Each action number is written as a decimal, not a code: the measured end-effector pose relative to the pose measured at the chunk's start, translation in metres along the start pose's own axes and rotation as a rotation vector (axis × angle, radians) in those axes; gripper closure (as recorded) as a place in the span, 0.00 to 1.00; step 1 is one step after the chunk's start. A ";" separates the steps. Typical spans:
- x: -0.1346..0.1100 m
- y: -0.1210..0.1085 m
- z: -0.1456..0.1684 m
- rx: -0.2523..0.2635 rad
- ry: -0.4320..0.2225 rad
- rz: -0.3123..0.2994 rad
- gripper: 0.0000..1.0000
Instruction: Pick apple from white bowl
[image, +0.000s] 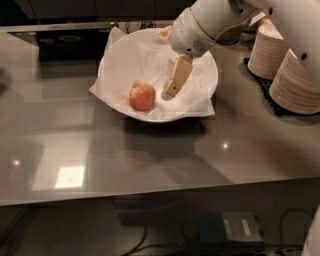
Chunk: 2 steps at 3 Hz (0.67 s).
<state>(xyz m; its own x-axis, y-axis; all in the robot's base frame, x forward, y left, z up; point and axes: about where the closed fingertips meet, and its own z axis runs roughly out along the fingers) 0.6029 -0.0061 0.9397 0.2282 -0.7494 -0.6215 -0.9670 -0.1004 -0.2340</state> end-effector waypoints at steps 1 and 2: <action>-0.005 0.000 0.006 0.004 -0.019 -0.006 0.00; 0.004 -0.003 0.007 0.032 0.008 0.004 0.00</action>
Offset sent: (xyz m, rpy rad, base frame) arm -0.0012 0.0083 0.0000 0.0308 -0.0102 0.0043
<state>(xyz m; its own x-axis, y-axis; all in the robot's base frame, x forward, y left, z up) 0.6076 -0.0042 0.9327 0.2234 -0.7549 -0.6166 -0.9638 -0.0769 -0.2551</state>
